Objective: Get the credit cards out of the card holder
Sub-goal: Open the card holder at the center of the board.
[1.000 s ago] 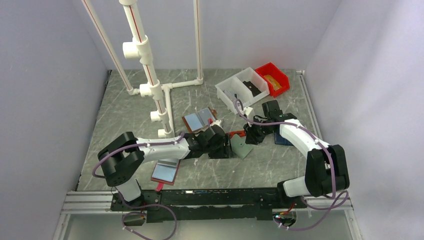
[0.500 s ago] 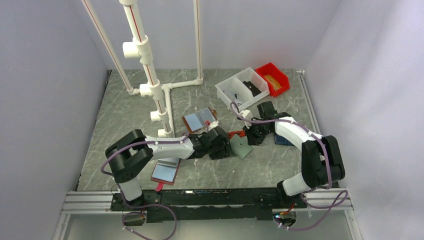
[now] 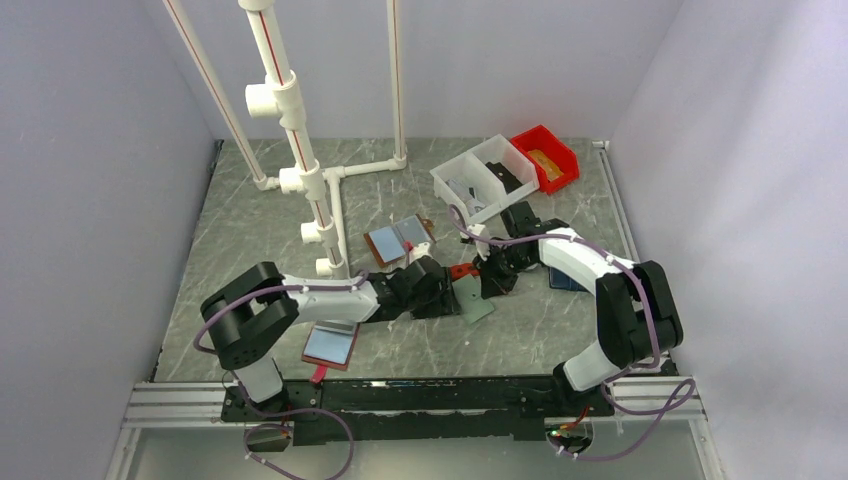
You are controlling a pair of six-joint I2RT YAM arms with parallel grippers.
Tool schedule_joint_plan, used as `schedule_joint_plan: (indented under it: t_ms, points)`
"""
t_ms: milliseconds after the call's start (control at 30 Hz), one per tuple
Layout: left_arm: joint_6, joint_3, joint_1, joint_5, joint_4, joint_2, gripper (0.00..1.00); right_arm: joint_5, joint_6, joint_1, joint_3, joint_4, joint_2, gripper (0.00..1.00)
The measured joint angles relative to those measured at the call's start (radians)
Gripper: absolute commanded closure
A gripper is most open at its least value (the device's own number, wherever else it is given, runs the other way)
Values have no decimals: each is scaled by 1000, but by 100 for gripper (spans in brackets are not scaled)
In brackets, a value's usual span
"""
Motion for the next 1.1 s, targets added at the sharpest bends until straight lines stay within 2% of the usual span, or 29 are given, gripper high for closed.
schedule_joint_plan:
  t_ms: [233,400,467,533,600,800,933,1100]
  points:
    - [101,-120,3,10,88,-105,36,-27,-1,-8,10,-12,-3,90]
    - [171,-153,3,25,141,-161,34,-72,-31,-21,10,-20,-71,87]
    - [193,-167,3,28,151,-182,31,-100,-53,-21,10,-17,-125,85]
    - [206,-177,3,29,154,-199,23,-126,-79,-17,7,-5,-182,82]
    - [215,-189,3,30,166,-214,17,-153,-126,-11,-1,7,-232,74]
    - [192,-267,15,54,263,-251,14,-230,-373,10,-6,-14,-272,73]
    - [138,-274,47,80,281,-236,16,-215,-399,17,-37,20,-251,71]
    - [71,-250,71,76,247,-185,19,-165,-354,30,-87,88,-243,69]
